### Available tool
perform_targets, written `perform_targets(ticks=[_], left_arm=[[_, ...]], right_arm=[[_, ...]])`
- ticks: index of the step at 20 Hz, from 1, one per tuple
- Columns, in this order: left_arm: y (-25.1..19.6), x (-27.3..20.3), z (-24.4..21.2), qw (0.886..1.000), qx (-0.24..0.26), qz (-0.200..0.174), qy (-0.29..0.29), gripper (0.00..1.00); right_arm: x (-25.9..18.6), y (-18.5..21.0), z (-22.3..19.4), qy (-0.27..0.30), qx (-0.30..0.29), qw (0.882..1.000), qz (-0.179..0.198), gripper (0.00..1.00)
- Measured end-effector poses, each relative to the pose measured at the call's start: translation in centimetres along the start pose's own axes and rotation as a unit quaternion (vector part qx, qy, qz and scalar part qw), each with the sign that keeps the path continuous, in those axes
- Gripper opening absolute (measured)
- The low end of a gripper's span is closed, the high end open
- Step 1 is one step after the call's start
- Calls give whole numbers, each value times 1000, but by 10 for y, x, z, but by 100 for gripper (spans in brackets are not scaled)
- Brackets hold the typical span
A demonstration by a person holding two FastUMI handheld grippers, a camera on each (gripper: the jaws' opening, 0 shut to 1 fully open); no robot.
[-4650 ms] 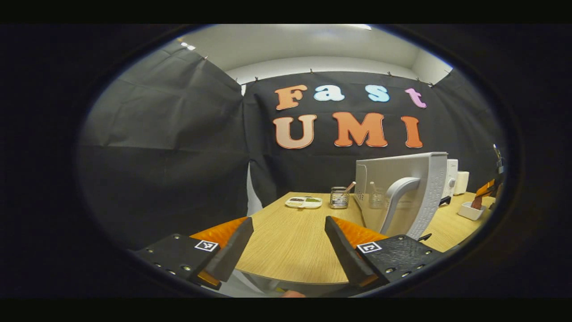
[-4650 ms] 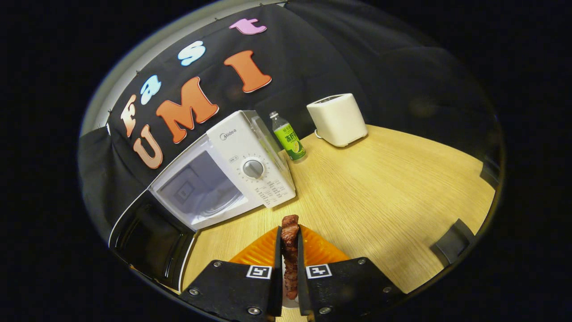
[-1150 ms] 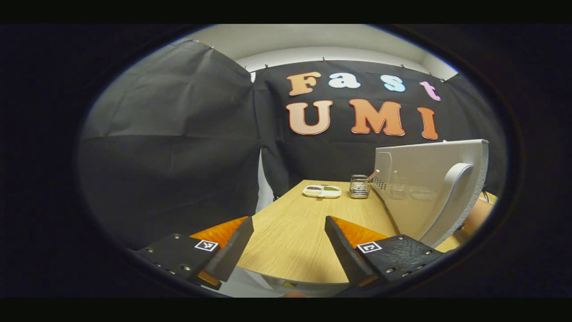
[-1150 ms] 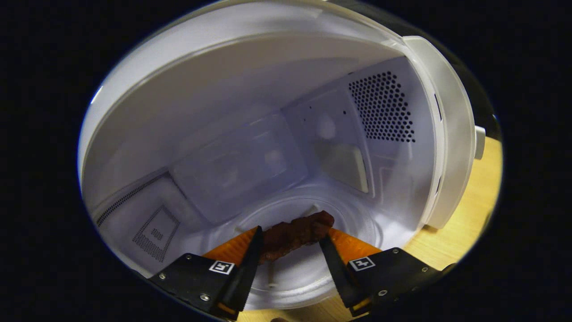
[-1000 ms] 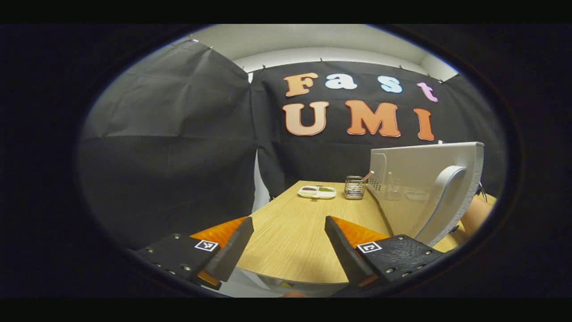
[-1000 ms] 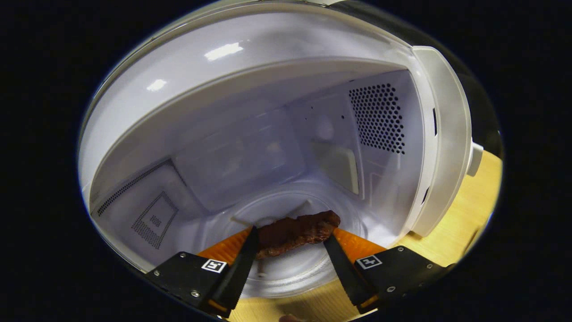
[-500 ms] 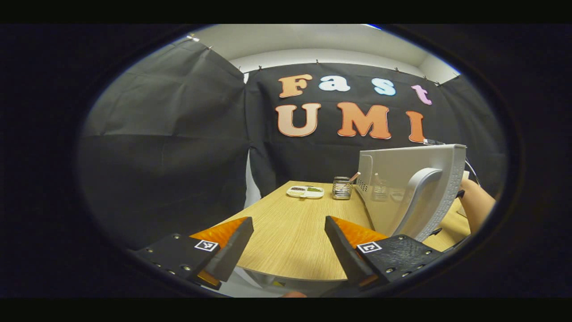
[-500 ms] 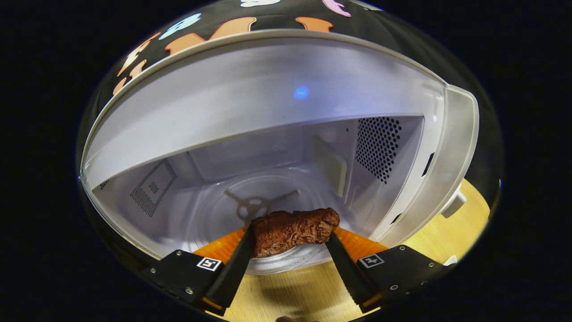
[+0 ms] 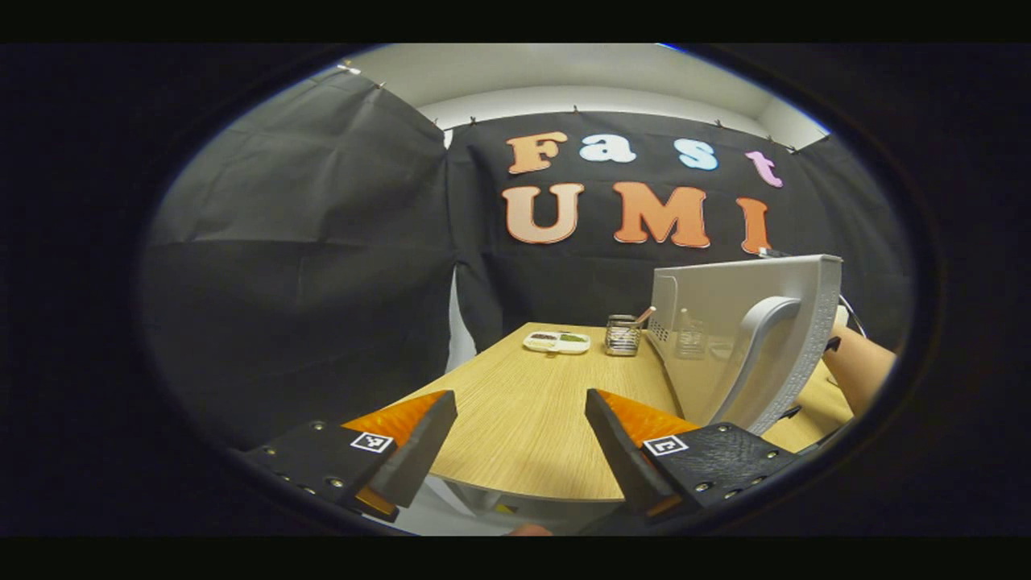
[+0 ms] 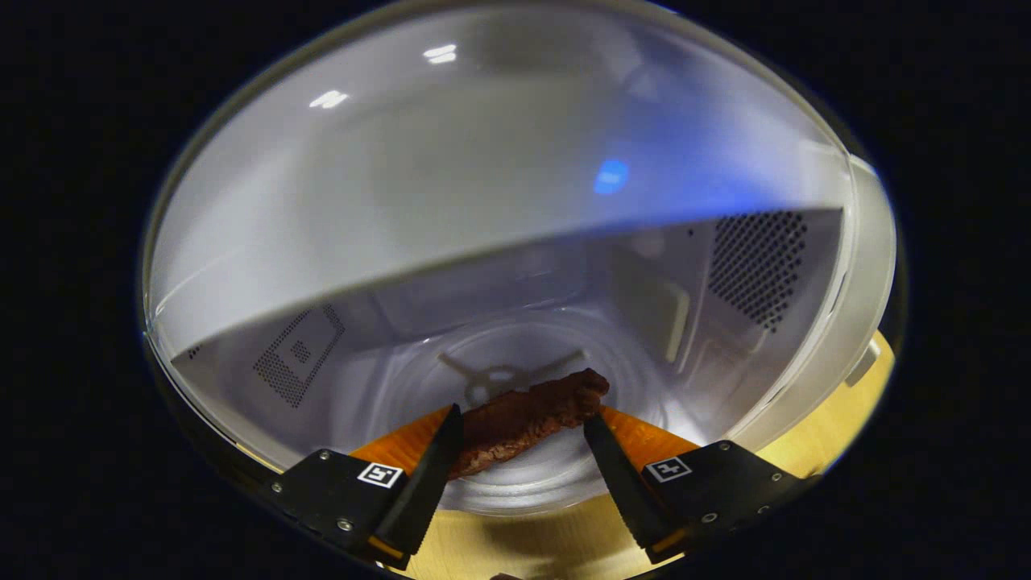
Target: Open the microwave oven with the left hand, put the food in, and close the microwave oven.
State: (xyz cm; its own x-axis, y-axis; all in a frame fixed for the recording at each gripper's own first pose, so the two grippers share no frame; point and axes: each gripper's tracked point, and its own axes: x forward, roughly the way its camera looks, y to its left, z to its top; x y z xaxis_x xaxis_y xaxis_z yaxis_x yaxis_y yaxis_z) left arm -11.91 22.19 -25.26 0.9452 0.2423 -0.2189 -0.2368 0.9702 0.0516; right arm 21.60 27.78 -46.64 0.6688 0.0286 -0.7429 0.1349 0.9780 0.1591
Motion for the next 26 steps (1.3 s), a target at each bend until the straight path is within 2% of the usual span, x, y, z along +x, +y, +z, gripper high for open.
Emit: perform_targets(ticks=[2, 4, 7, 9, 11, 14, 15, 18, 20, 26], left_arm=[[3, 0, -1, 1000, 3, 2, 1, 97], [4, 3, -1, 1000, 2, 3, 3, 96], [5, 8, -5, 1000, -4, 4, 8, 98], [2, 12, -7, 1000, -8, 2, 12, 98], [0, 14, -10, 1000, -10, -2, 16, 98], [-5, 19, -12, 1000, -7, -5, 18, 94], [-6, 19, -11, 1000, -6, -6, 18, 96], [-7, 21, -16, 1000, -6, -7, 22, 98], [-7, 22, -16, 1000, -8, -8, 24, 96], [-24, 25, -11, 999, -12, -23, 22, 96]], right_arm=[[-5, 1, 9, -18, -5, 1000, -11, 95], [-7, 2, 17, -20, 7, 1000, 6, 94], [-11, 10, 22, -10, 119, 991, 65, 94], [-16, 12, 25, -7, 156, 984, 83, 93], [-17, 9, 36, -33, 139, 985, 96, 94], [-34, 11, 45, -58, 160, 977, 129, 94], [-28, 9, 49, -73, 156, 976, 134, 94], [-39, 2, 61, -110, 134, 977, 125, 94], [-37, -9, 62, -117, 115, 981, 106, 93], [-43, -29, 49, -107, 91, 986, 87, 91]])
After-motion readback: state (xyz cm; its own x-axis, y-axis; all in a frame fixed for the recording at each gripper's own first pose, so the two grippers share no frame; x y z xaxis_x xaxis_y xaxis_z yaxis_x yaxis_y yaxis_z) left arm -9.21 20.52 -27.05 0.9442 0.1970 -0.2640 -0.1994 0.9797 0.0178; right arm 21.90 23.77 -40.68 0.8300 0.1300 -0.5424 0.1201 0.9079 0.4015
